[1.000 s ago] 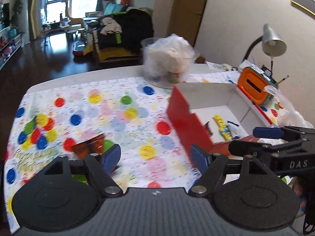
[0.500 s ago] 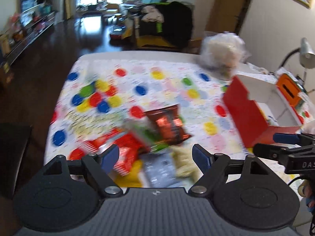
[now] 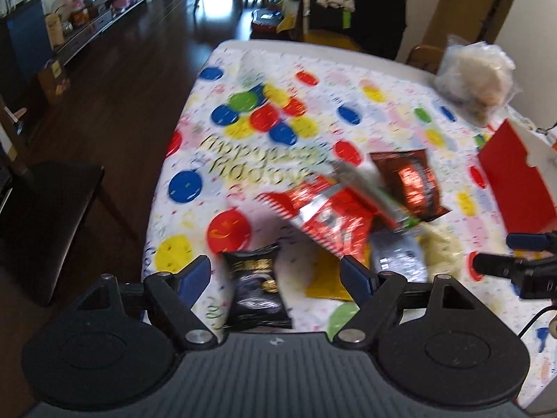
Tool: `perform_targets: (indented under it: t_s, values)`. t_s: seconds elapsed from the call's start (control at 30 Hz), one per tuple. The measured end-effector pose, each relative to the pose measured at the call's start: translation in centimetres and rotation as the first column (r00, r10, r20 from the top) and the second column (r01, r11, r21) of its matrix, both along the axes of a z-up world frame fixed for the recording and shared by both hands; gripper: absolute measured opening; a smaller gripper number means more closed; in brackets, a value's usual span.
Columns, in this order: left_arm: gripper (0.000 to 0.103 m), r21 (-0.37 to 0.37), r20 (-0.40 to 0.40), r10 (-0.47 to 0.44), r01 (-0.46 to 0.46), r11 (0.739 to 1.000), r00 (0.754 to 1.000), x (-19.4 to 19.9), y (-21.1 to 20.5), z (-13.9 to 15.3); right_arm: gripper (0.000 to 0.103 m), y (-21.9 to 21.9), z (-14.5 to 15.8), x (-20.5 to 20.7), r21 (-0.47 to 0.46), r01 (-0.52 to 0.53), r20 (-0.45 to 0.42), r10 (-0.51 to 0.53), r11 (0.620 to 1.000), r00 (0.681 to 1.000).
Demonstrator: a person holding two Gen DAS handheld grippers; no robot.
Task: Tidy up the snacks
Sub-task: 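Withdraw both tools from the box toward the remaining snacks, then grasp the cream pastry bag with the right tool while the left tool grasps the black sesame packet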
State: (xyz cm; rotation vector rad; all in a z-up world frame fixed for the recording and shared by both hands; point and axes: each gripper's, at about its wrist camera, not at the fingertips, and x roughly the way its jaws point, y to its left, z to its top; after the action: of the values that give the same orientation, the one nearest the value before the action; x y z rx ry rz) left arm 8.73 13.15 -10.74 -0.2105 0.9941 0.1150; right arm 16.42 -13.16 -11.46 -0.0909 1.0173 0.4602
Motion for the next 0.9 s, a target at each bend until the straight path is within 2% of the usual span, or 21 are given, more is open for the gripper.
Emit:
perform_targets:
  t_s: [0.2, 0.57, 0.7, 0.8, 0.83, 0.9]
  values:
    - [0.081, -0.004, -0.048, 0.003, -0.004, 1.000, 0.999, 0.4, 0.8, -2.3, 0.086, 1.5, -2.0, 1.3, -0.015, 0.037, -0.068, -0.038, 0.999, 0.997]
    - [0.081, -0.016, -0.089, -0.001, 0.000, 1.000, 0.996, 1.5, 1.0, -4.3, 0.060, 2.5, -3.6, 2.4, -0.005, 0.071, -0.144, -0.071, 0.997, 0.987]
    - [0.064, -0.030, -0.101, -0.003, 0.000, 1.000, 0.995, 1.7, 1.1, -4.6, 0.054, 2.3, -4.0, 2.7, 0.009, 0.096, -0.173, -0.093, 0.995, 0.981]
    - [0.057, -0.036, -0.109, -0.003, -0.001, 0.999, 0.994, 1.7, 1.1, -4.7, 0.047, 2.3, -4.0, 2.6, 0.014, 0.095, -0.178, -0.091, 0.995, 0.980]
    - [0.052, -0.037, -0.111, -0.003, -0.001, 0.999, 0.994, 1.7, 1.1, -4.8, 0.043, 2.3, -3.9, 2.6, 0.013, 0.094, -0.177, -0.090, 0.995, 0.980]
    - [0.041, -0.038, -0.120, -0.004, -0.001, 0.999, 0.993, 1.8, 1.1, -4.9, 0.041, 2.3, -3.9, 2.4, 0.012, 0.090, -0.172, -0.086, 0.996, 0.981]
